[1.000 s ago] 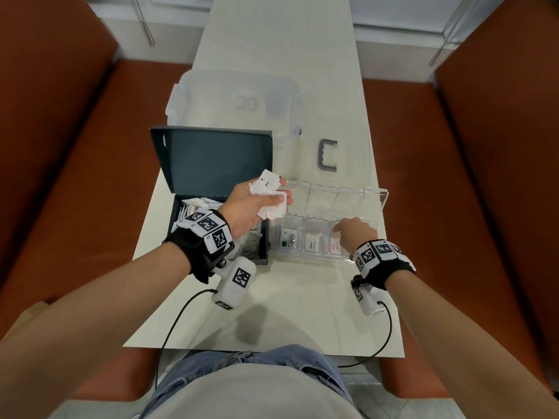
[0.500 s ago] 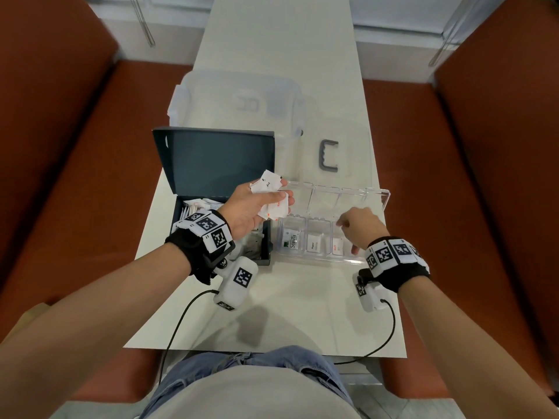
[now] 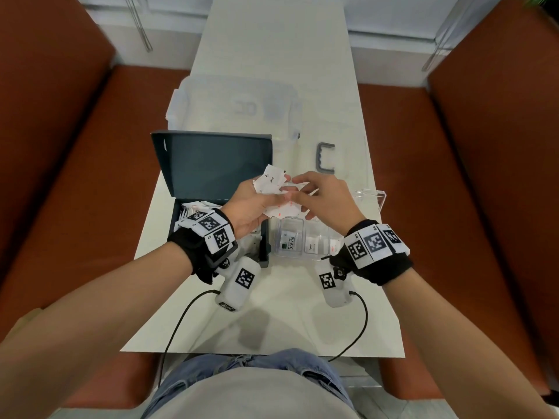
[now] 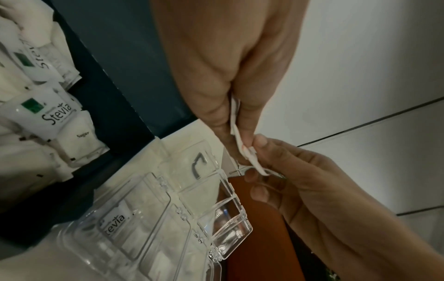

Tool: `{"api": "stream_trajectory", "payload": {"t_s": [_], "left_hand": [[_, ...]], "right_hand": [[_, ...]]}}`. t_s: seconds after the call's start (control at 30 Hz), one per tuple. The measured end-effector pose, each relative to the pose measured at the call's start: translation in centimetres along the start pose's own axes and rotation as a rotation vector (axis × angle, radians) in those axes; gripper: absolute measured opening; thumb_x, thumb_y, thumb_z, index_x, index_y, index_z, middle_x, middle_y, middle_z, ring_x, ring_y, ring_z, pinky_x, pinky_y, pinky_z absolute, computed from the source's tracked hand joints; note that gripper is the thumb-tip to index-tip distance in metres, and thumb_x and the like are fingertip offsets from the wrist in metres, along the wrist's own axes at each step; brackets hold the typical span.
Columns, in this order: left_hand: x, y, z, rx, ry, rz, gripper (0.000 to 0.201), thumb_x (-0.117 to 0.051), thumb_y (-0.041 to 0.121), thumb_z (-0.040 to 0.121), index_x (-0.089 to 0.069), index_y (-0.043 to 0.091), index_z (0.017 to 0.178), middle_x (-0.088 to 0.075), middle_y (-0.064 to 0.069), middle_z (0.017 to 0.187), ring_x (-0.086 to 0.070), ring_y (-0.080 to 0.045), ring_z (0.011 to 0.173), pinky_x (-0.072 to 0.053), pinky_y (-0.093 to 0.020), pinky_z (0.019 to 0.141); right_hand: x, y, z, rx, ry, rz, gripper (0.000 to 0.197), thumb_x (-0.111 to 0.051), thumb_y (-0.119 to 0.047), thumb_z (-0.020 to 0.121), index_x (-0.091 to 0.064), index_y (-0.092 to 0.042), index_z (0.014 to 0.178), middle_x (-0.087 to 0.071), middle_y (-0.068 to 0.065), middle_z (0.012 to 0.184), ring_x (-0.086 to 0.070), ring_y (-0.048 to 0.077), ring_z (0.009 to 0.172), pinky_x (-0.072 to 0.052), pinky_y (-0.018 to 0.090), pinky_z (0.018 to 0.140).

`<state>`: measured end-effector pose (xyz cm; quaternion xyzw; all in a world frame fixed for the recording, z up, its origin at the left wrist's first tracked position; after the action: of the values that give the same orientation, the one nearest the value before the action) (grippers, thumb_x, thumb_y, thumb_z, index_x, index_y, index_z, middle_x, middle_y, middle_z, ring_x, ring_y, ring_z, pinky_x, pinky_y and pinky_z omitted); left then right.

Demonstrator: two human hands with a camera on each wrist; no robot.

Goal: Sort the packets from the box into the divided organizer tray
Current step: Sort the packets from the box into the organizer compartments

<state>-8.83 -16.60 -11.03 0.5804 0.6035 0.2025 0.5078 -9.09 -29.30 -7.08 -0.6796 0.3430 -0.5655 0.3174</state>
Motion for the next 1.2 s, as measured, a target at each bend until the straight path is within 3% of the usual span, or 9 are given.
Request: {"api": "stream_trajectory", "payload": {"t_s": [0.2,0.4,0.5,0.6,0.77,0.87,0.97,1.07,1.2], "left_hand": [[-0.7,-0.2,0.3,-0.039,0.025,0.005,0.028,-0.066,-0.005,0.085,-0.063,0.004,0.111,-0.069,-0.014,0.104,-0.069,-0.019,0.085,-0.058,-0.026,0.072],[-1.2,-0.5,1.1,-0.031,0.075,0.062,0.025,-0.063,0.0,0.089,-0.063,0.0,0.114,-0.068,-0.009,0.099,-0.068,-0.015,0.081,-0.059,-0.026,0.068],[-1.0,-0.8,1.3,0.007,0.095,0.032,0.022,-0.061,0.003,0.092,-0.062,-0.002,0.113,-0.069,-0.016,0.099,-0.071,-0.022,0.083,-0.061,-0.033,0.07],[-0.7,-0.8,1.1,0.023,0.1,0.013,0.02,-0.06,0.005,0.093,-0.061,-0.003,0.112,-0.069,-0.02,0.099,-0.072,-0.026,0.083,-0.06,-0.033,0.069],[0.0,-1.1,0.8,0.027,0.114,0.027,0.025,-0.059,0.004,0.093,-0.059,-0.003,0.117,-0.068,-0.02,0.101,-0.071,-0.026,0.084,-0.061,-0.033,0.072],[0.2,-1.3,0.6,0.031,0.116,0.029,0.024,-0.059,0.004,0.093,-0.06,-0.003,0.116,-0.068,-0.02,0.1,-0.072,-0.026,0.083,-0.061,-0.033,0.071],[0.4,-1.4,0.5,0.032,0.117,0.029,0.022,-0.059,0.004,0.093,-0.061,-0.001,0.115,-0.069,-0.019,0.099,-0.072,-0.025,0.082,-0.061,-0.033,0.071],[0.5,-1.5,0.4,0.038,0.12,0.026,0.025,-0.058,0.004,0.094,-0.06,-0.002,0.118,-0.069,-0.018,0.098,-0.072,-0.025,0.083,-0.061,-0.034,0.073],[0.7,-1.6,0.2,0.043,0.121,0.024,0.026,-0.057,0.004,0.094,-0.059,-0.003,0.119,-0.069,-0.017,0.097,-0.072,-0.023,0.08,-0.061,-0.033,0.072]], "right_hand": [[1.2,0.7,0.2,-0.014,-0.013,-0.019,0.029,-0.075,-0.009,0.08,-0.069,-0.011,0.108,-0.07,0.01,0.083,-0.063,0.008,0.055,-0.056,0.018,0.055],[3.0,1.9,0.3,-0.022,0.02,-0.044,0.015,-0.071,-0.005,0.082,-0.074,-0.013,0.095,-0.068,0.008,0.067,-0.058,0.008,0.052,-0.054,0.014,0.056],[4.2,3.4,0.5,-0.078,0.022,-0.044,0.01,-0.07,-0.004,0.083,-0.075,-0.011,0.09,-0.067,0.004,0.065,-0.059,0.011,0.054,-0.055,0.016,0.056],[5.7,6.2,0.6,-0.184,0.016,-0.095,0.008,-0.067,-0.002,0.084,-0.073,-0.006,0.088,-0.066,0.002,0.065,-0.06,0.01,0.051,-0.053,0.015,0.049],[4.6,11.4,-0.2,-0.339,-0.139,-0.402,0.015,-0.057,0.001,0.086,-0.07,-0.005,0.089,-0.069,0.016,0.085,-0.064,0.02,0.055,-0.058,0.031,0.058],[2.4,12.7,-0.7,-0.346,-0.231,-0.555,0.021,-0.053,-0.001,0.088,-0.071,-0.01,0.093,-0.066,0.013,0.095,-0.069,0.026,0.065,-0.059,0.035,0.069],[1.3,13.5,-0.6,-0.341,-0.231,-0.682,0.023,-0.05,-0.004,0.088,-0.071,-0.013,0.095,-0.065,0.011,0.102,-0.068,0.032,0.079,-0.057,0.041,0.079],[0.9,14.2,-0.3,-0.341,-0.207,-0.751,0.025,-0.048,-0.003,0.086,-0.069,-0.014,0.096,-0.064,0.011,0.102,-0.066,0.033,0.084,-0.056,0.04,0.08],[0.1,14.9,-0.2,-0.333,-0.209,-0.809,0.025,-0.05,-0.006,0.086,-0.069,-0.017,0.098,-0.064,0.009,0.102,-0.064,0.032,0.087,-0.051,0.033,0.071]]}}
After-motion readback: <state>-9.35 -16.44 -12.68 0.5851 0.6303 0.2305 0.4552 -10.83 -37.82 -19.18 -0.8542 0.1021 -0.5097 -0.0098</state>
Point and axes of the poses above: each hand's wrist, its own z-axis towards the middle knuckle, its own x-axis out of the back of the hand, y = z × x, the point moved 9 cm from there along z, towards the middle knuckle
